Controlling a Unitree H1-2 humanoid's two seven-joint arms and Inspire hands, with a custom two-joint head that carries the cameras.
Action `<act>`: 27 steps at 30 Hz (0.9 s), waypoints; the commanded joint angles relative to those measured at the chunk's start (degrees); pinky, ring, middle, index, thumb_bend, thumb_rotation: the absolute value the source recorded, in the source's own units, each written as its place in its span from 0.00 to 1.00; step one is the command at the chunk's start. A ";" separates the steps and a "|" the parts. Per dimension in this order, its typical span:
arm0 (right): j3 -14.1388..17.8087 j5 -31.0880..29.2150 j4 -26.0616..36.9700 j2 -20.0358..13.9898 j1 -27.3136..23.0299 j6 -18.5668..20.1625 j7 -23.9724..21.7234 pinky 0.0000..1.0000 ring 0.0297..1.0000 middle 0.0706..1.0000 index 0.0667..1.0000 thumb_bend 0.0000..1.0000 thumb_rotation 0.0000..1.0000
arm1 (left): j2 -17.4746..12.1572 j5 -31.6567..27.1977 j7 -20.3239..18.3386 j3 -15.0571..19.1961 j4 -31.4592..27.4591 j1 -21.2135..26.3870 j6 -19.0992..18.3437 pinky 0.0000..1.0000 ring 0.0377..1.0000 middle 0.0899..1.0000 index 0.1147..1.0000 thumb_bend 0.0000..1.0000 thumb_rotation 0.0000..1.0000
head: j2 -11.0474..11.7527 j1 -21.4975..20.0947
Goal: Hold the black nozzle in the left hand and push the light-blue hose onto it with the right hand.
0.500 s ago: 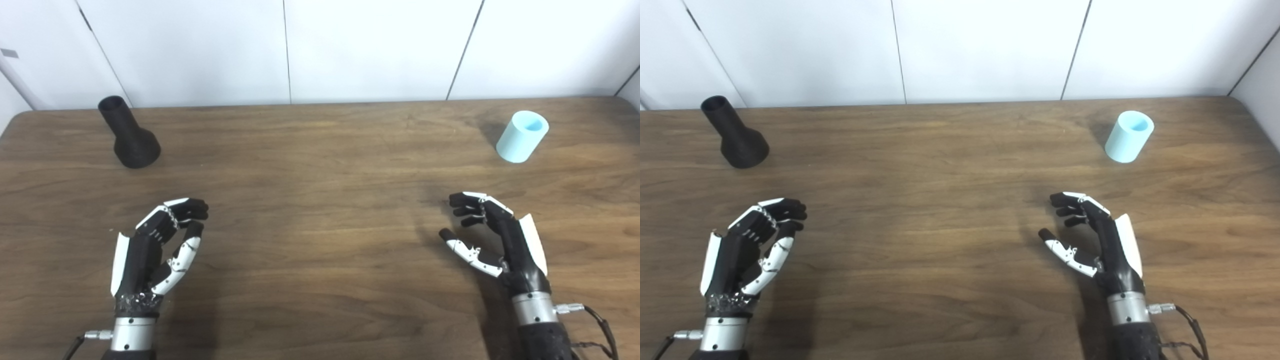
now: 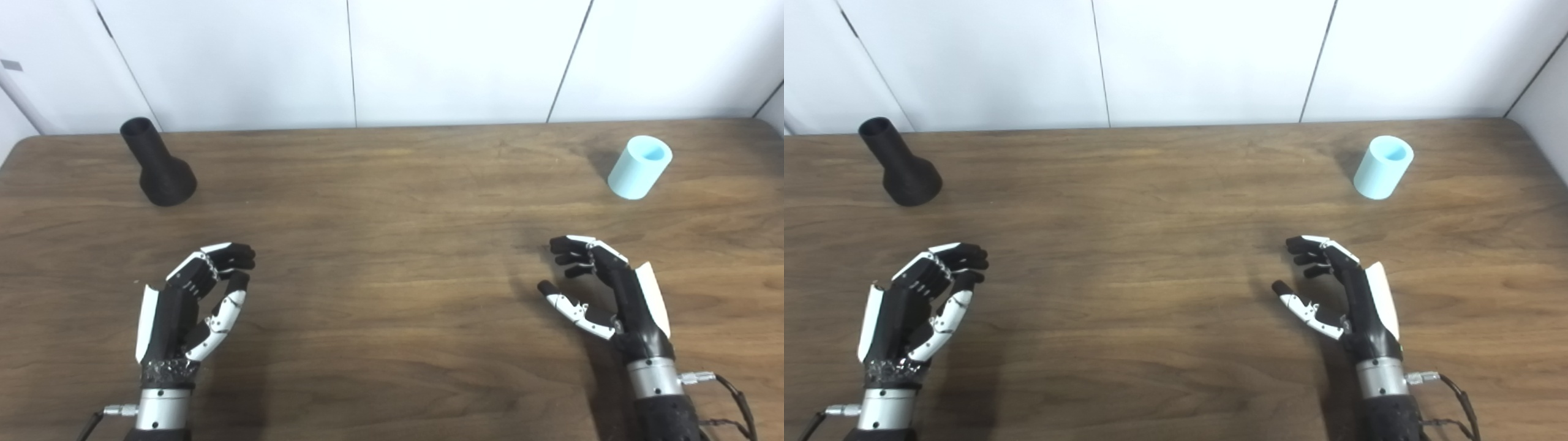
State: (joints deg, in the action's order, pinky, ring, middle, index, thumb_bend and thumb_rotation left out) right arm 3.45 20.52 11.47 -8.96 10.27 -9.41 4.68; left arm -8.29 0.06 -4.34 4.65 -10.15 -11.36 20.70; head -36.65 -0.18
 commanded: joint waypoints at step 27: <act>2.48 -6.86 -2.09 -4.09 0.20 -4.87 -0.67 0.59 0.67 0.67 0.65 0.26 0.01 | -0.67 -0.77 6.46 7.26 1.90 -0.64 -2.64 0.66 0.71 0.71 0.70 0.77 0.42 | 2.61 10.80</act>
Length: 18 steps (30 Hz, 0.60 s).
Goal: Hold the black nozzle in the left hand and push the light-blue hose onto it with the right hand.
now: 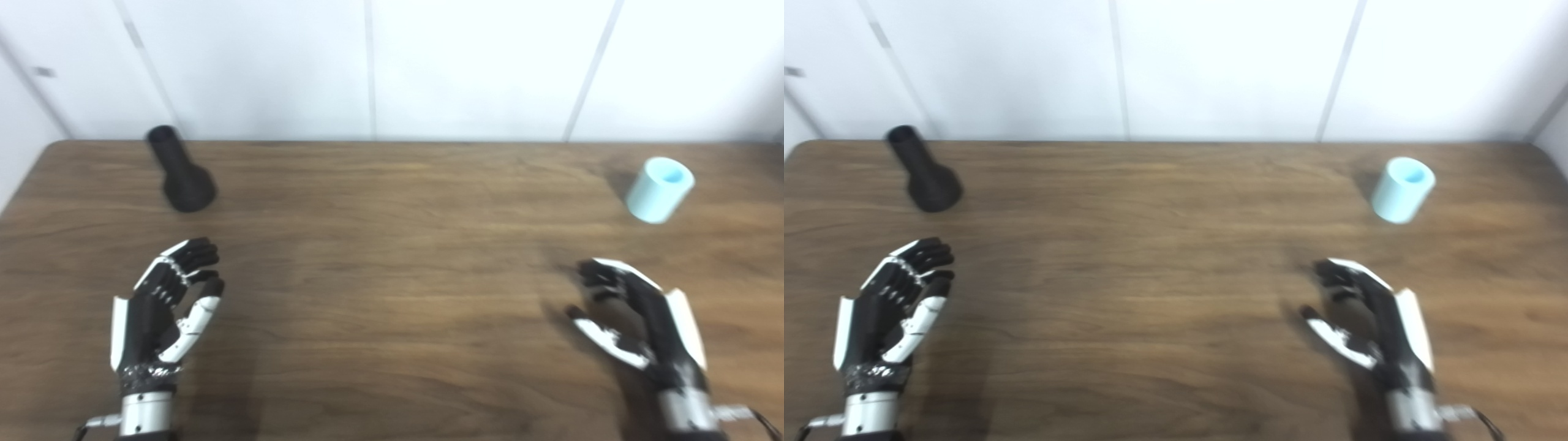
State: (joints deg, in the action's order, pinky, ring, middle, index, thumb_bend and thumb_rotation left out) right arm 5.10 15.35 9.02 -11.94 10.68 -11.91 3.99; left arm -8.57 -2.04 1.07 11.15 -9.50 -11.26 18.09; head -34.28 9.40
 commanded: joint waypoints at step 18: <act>4.41 -10.55 -2.61 -4.22 -0.30 -2.54 -3.46 0.58 0.67 0.67 0.64 0.25 0.30 | -2.14 11.57 7.04 4.86 3.39 5.61 -6.20 0.73 0.77 0.78 0.80 0.80 0.42 | 3.30 14.65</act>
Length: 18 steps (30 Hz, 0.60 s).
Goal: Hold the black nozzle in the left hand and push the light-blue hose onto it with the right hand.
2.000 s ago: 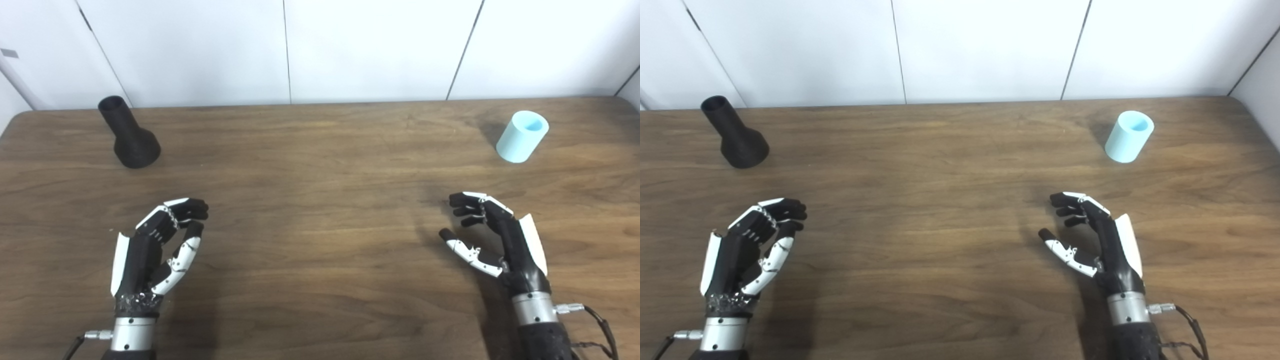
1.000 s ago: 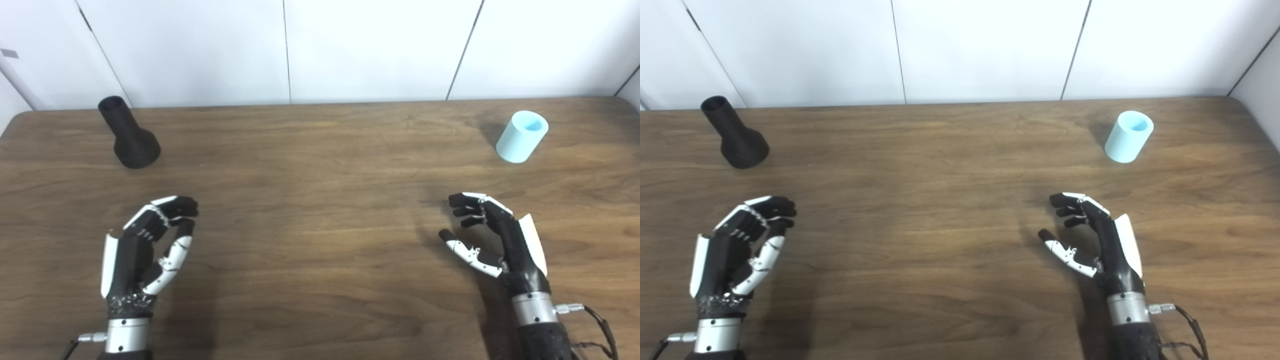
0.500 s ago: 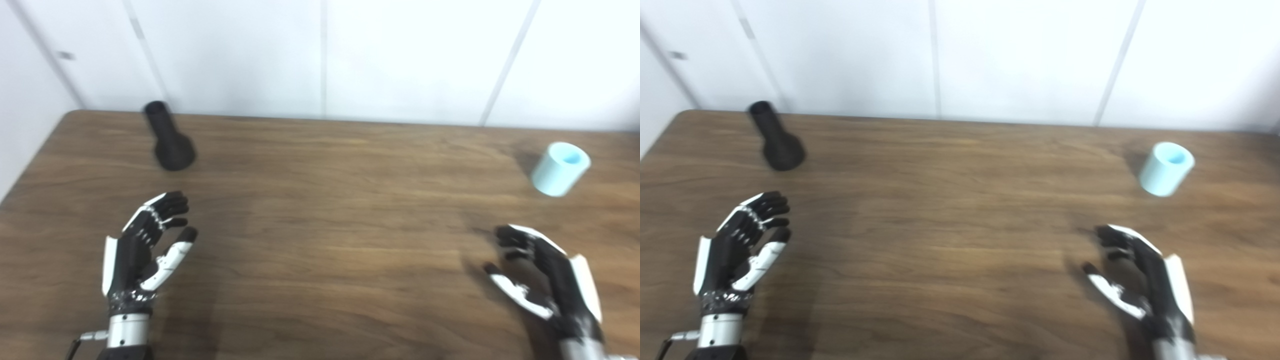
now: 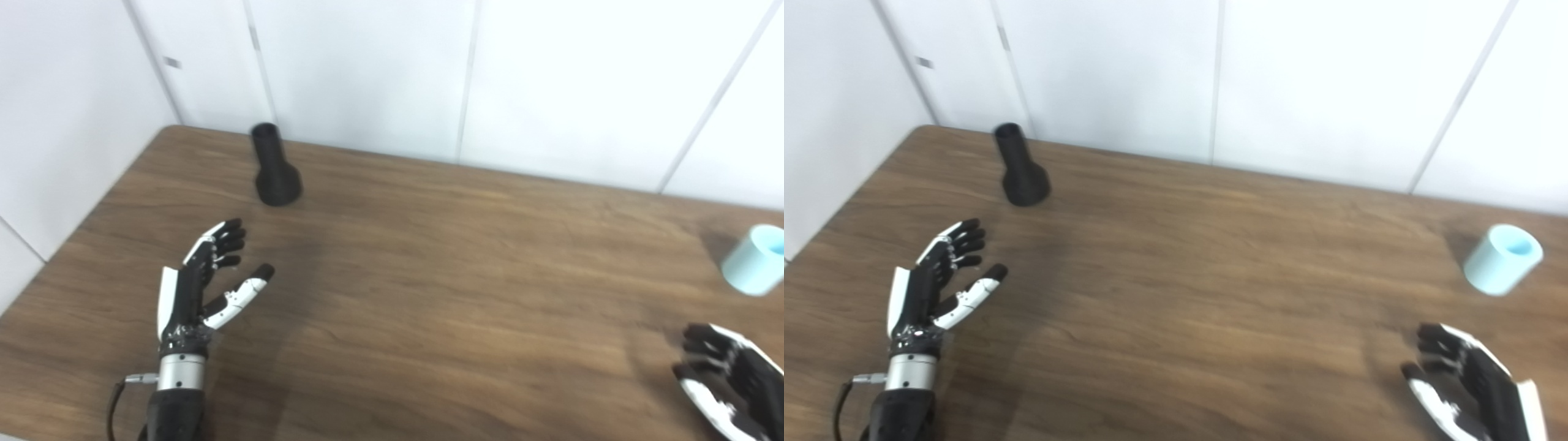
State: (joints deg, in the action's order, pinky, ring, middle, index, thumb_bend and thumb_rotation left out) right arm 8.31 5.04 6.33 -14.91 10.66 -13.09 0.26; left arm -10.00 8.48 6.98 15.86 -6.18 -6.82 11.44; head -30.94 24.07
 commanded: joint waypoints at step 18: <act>3.92 -2.42 -11.12 -5.35 -4.13 -5.71 -1.28 0.54 0.64 0.66 0.62 0.29 0.55 | -3.21 2.49 2.14 -0.30 9.21 9.63 -5.12 0.84 0.88 0.89 0.91 1.00 0.47 | 3.14 10.05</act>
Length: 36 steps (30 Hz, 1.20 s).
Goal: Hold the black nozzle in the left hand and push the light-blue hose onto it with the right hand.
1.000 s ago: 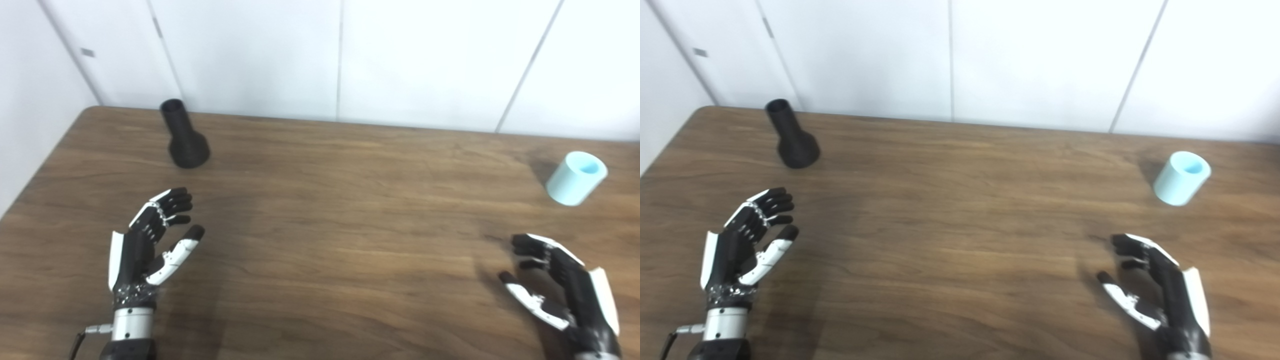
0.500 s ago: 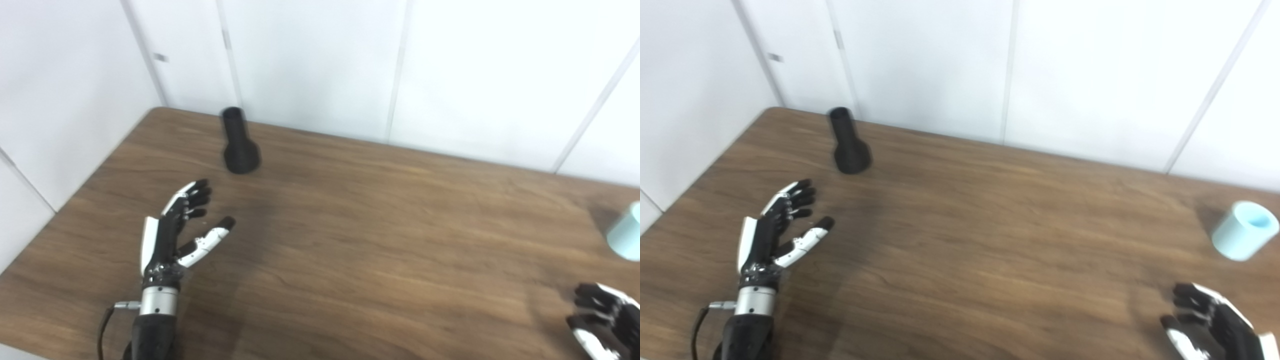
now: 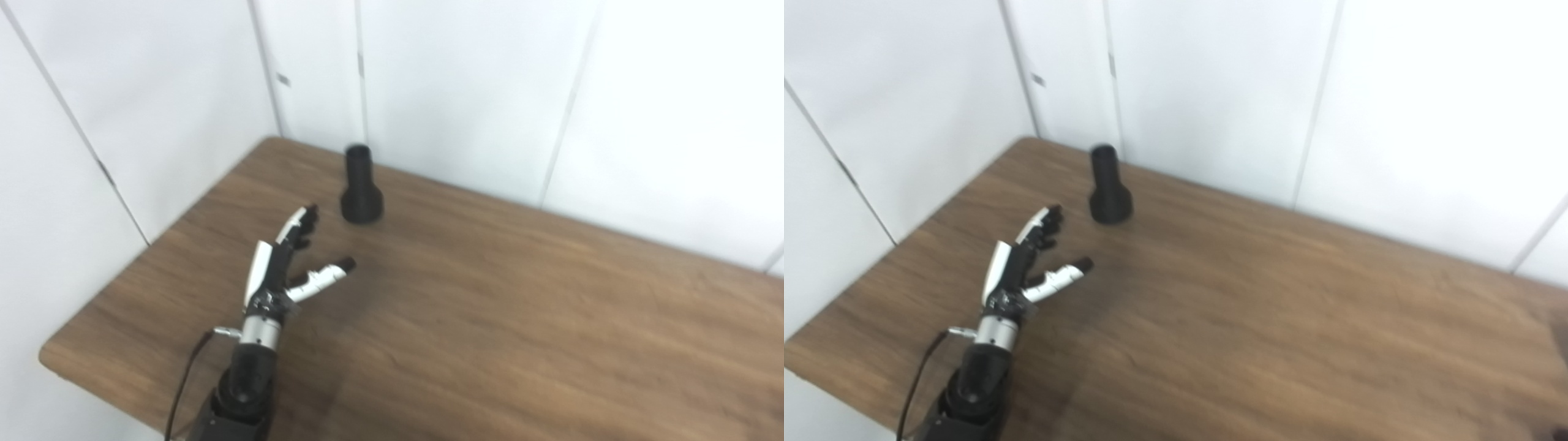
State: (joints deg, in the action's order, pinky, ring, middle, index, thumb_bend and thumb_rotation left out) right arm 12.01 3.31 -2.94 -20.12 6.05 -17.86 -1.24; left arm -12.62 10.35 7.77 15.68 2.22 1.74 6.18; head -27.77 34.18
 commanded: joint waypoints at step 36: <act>0.08 -0.70 -2.01 -0.71 0.63 -0.93 -0.84 0.55 0.61 0.63 0.59 0.28 0.52 | -13.00 11.71 2.47 -4.91 11.13 7.99 -14.93 0.77 0.83 0.84 0.87 1.00 0.38 | -0.17 -1.37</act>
State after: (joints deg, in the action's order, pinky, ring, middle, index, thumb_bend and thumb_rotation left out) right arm 12.36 2.93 -4.41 -21.00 5.33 -18.62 -1.95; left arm -23.93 20.88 11.54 10.97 13.17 9.56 -4.65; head -27.86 32.78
